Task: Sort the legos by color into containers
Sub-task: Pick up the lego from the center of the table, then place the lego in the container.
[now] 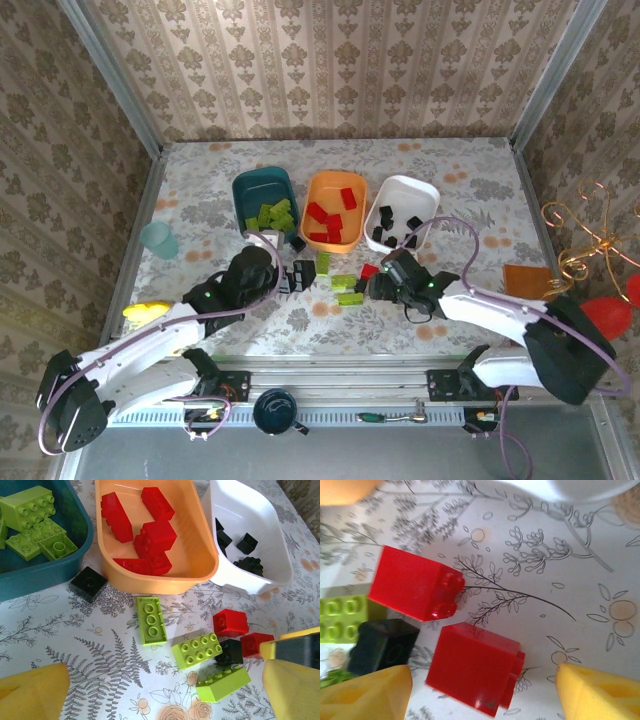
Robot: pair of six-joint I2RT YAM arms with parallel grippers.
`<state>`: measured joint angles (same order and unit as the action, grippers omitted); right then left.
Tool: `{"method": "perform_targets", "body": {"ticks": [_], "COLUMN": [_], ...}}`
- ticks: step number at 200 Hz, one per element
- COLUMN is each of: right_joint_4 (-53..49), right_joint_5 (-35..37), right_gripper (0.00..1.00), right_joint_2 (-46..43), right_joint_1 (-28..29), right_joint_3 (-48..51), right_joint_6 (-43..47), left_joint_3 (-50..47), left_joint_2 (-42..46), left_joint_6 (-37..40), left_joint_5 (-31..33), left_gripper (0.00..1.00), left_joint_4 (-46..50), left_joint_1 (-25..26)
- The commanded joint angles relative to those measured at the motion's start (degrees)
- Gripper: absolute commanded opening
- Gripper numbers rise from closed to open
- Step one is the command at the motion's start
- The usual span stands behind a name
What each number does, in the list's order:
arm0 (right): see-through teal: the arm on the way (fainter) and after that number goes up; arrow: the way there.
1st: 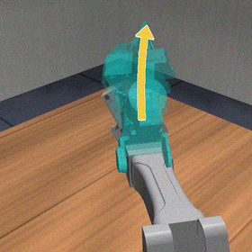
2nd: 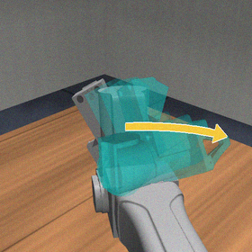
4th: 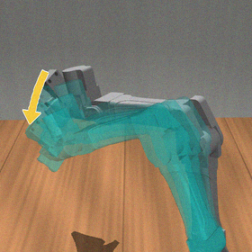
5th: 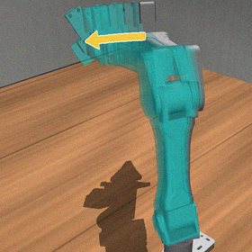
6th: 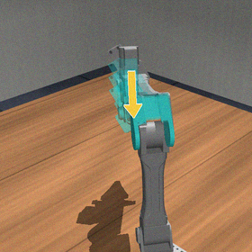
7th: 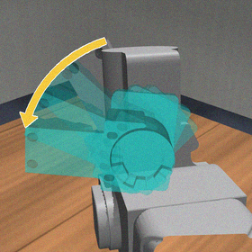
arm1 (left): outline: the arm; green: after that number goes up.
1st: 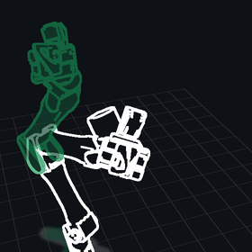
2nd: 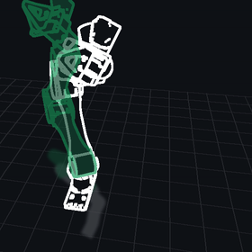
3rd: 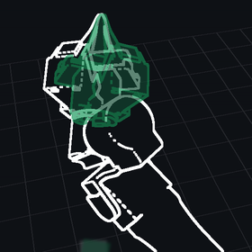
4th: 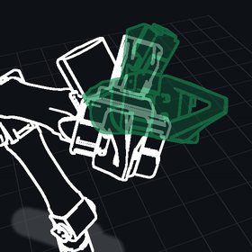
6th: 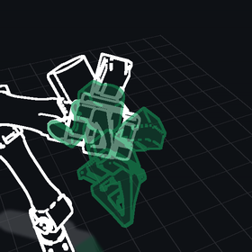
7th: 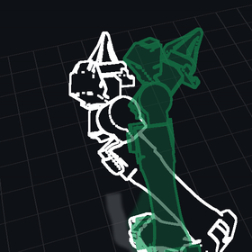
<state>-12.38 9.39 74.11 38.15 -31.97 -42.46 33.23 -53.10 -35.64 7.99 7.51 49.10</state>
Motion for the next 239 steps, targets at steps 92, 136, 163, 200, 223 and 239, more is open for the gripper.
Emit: {"method": "perform_targets", "body": {"ticks": [92,136,163,200,223,239], "right_joint_4": [-0.98,0.56,0.07,-2.7,-5.15,-7.57], "right_joint_5": [-6.31,-6.69,-6.75,-7.37,-7.52,-8.22], "right_gripper": [0.39,0.39,0.39,0.4,0.46,0.65], "right_joint_2": [-7.61,3.96,17.84,31.0,35.73,38.22], "right_joint_1": [-0.04,-0.39,-2.06,-4.46,-5.49,-5.87], "right_joint_3": [-5.37,-20.59,-32.0,-45.55,-52.36,-56.75], "right_joint_6": [12.42,16.06,16.5,15.65,14.81,14.56], "left_joint_3": [-1.57,-3.26,-3.52,-3.78,-4.13,-4.1], "left_joint_2": [3.33,5.02,5.44,5.29,4.58,3.4], "left_joint_6": [-1.01,-2.14,-2.85,-3.64,-3.91,-3.74], "left_joint_5": [-0.4,-2.18,-2.6,-2.99,-3.05,-3.17], "left_gripper": [1.0,1.0,1.0,0.99,0.99,0.98], "left_joint_4": [0.68,-1.36,-0.08,1.5,1.63,1.56], "left_joint_1": [0.25,0.33,0.44,1.1,1.56,1.96]}}
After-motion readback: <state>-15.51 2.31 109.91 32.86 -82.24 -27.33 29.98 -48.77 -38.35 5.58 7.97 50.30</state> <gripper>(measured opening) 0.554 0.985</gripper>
